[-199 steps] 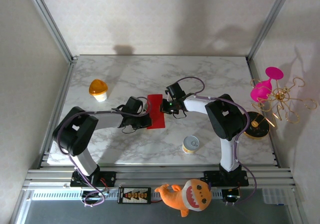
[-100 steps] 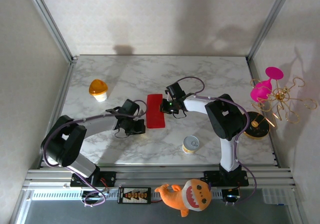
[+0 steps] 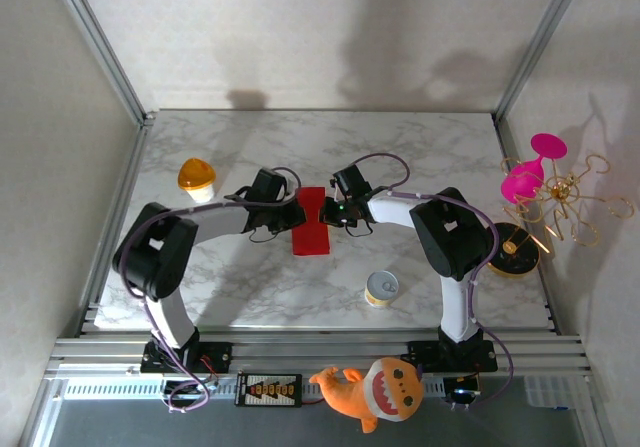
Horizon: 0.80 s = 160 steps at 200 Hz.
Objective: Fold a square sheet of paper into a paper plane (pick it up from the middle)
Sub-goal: First fold in half a square sheet of paper at the center of the table.
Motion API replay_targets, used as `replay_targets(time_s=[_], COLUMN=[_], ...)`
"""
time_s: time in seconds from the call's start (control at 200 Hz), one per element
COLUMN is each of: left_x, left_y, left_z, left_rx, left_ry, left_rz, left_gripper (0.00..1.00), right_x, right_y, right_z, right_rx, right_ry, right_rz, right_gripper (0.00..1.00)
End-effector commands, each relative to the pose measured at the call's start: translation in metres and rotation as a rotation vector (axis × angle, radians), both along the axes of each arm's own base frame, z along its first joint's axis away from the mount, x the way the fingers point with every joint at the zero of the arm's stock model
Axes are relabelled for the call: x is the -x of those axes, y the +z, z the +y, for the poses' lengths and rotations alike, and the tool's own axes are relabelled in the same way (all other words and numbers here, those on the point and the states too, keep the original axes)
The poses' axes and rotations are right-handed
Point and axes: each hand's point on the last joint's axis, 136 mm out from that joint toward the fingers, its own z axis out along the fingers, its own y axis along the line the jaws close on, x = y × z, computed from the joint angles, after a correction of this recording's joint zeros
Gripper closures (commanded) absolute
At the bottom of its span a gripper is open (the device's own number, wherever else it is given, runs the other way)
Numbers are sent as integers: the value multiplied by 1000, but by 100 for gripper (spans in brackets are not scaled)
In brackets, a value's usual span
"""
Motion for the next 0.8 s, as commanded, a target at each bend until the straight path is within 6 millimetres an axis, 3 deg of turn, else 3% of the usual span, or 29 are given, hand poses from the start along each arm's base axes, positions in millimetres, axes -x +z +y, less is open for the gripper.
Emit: replay_targets(time_s=[0.0, 0.105, 0.23, 0.391, 0.551, 0.651, 0.796], left_x=[-21, -27, -25, -13, 2, 1, -17], left_y=[4, -4, -21, -47, -59, -49, -1], left_z=[-6, -2, 19, 48, 66, 67, 40], left_rx=[39, 34, -51, -127, -167, -146, 0], left_ry=[52, 89, 142, 190, 189, 181, 118], left_rz=[-25, -13, 8, 64, 102, 87, -25], left_gripper=[91, 91, 90, 90, 90, 90, 89], right_x=[68, 69, 69, 70, 71, 71, 71], right_y=[-107, -108, -109, -111, -111, -111, -111], right_z=[-97, -99, -106, -109, -110, -110, -109], right_rx=[436, 446, 480, 496, 501, 500, 496], right_ry=[-56, -55, -59, -54, -52, -50, -48], right_rz=[265, 270, 261, 262, 258, 259, 260], right_gripper=[97, 97, 97, 97, 97, 97, 98])
